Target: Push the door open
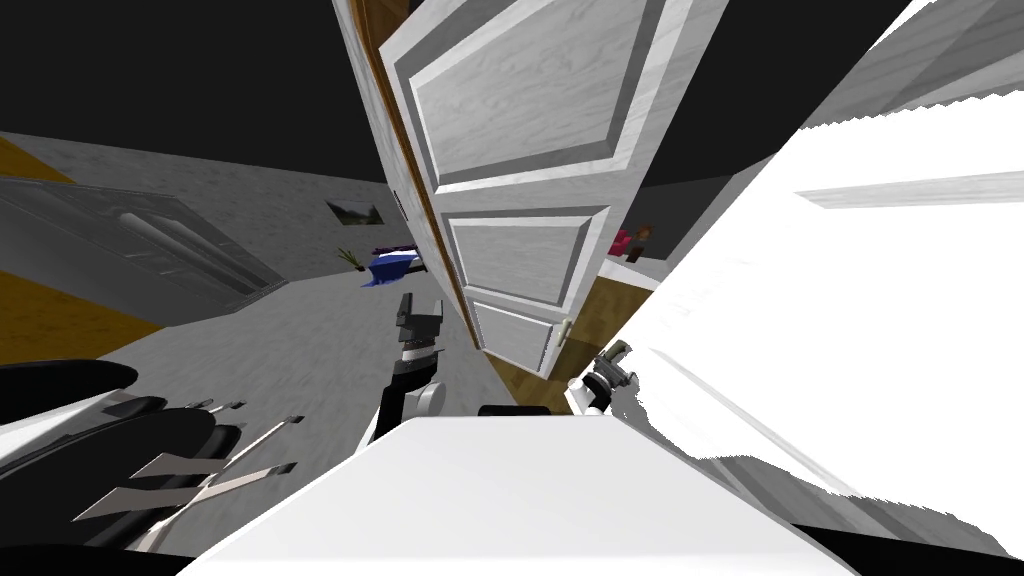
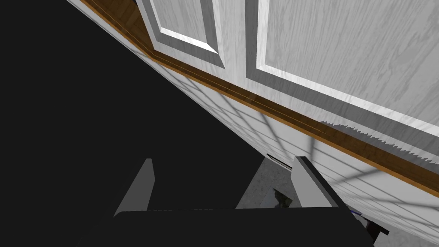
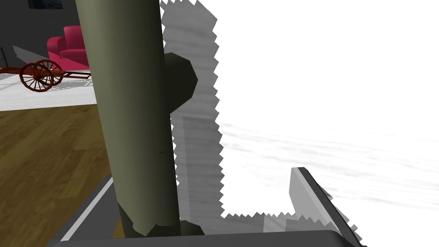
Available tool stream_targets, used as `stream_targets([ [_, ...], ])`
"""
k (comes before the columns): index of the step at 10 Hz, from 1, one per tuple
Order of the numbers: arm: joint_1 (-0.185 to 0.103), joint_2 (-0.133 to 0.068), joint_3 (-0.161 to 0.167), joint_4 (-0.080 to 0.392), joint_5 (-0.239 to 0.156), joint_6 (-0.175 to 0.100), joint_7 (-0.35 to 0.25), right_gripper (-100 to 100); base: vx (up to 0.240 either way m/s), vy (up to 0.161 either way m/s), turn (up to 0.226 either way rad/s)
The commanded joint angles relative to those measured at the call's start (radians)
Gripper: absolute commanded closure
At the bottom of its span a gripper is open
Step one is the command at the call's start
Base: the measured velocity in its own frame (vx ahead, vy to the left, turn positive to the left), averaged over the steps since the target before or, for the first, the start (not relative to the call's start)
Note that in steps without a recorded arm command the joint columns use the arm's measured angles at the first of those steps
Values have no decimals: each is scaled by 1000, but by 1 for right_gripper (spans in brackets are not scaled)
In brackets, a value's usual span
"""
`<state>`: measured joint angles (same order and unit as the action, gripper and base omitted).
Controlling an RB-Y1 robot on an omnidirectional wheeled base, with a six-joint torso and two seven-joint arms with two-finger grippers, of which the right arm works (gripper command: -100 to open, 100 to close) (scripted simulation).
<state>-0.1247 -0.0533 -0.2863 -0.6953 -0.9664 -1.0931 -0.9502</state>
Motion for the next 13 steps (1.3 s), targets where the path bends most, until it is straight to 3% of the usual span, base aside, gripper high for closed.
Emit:
stream_targets([
  [1,24,-14,-33,-19,-18,-25,17,100,49,-104,68],
  [2,20,-16,-46,-13,-28,-36,20,100,51,-98,75],
  [11,16,-18,-59,-7,-38,-48,24,100,9,-21,10],
  [13,9,-22,-86,6,-60,-72,30,100,26,-54,65],
])
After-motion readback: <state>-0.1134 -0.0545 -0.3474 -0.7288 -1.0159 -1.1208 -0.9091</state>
